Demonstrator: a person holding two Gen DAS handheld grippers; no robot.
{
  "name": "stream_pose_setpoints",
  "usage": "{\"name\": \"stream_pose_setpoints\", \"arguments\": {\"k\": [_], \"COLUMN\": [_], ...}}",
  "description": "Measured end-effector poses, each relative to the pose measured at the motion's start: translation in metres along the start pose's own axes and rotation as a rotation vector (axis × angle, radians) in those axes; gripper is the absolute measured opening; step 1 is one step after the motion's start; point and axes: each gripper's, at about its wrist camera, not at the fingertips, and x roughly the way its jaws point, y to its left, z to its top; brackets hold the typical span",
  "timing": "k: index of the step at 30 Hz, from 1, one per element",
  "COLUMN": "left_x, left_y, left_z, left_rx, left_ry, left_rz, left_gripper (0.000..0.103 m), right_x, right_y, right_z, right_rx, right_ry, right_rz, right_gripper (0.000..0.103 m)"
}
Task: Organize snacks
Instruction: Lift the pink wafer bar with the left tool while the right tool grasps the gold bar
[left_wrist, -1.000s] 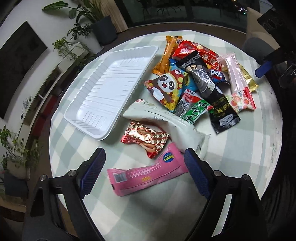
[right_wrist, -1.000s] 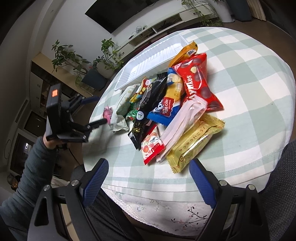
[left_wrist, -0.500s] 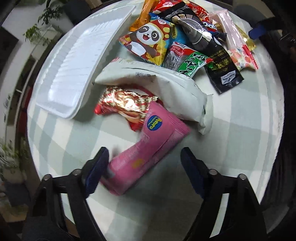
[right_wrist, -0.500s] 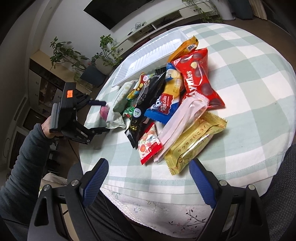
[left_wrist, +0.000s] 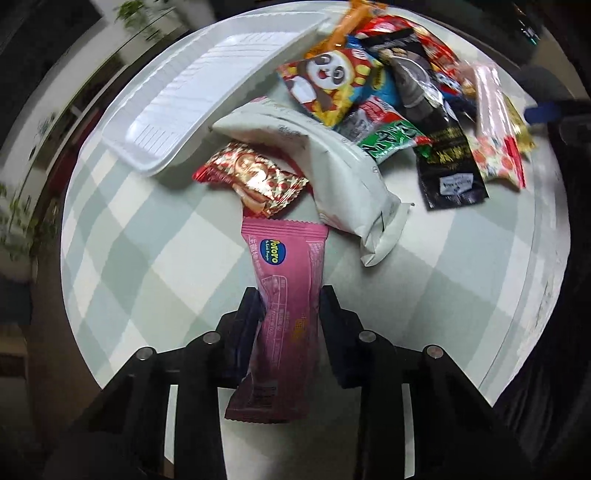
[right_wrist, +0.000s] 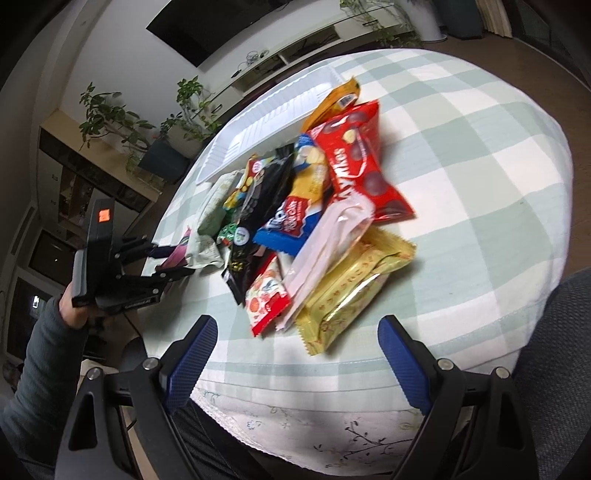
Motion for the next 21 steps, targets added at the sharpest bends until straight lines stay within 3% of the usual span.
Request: {"name": "stream_pose_setpoints", "arguments": {"k": [3,7,13,21], "left_x": [-0.005,-0.011,-0.022,-0.033], "left_y": [-0.002,-0.009,-0.025,-0.038], "left_z": [-0.011,-0.022,-0.043,-0.056], "left_rx": [-0.104,-0.213,-0.353,-0.443], "left_ry": [0.005,-0.022,-0.064,-0.124], "left_rz": [-0.019,-0.065,-0.133,-0.185], "left_gripper": [0.024,0.021,0.02,0.018], "right_x": [-0.002,-0.002,0.003,0.022], "right_y": [-0.003,-0.011,-0.022,-0.006], "right_z": [0.002,0.004,0.011,0.016], "right_rx": [0.005,0.028,0.056,-0.042], "right_ry": [-0.015,-0.013,-0.021,0.006], "right_rz": [-0.033,-0.057,-0.093,-0.191], "right_gripper": [0.087,0.072,0.062,0.059]}}
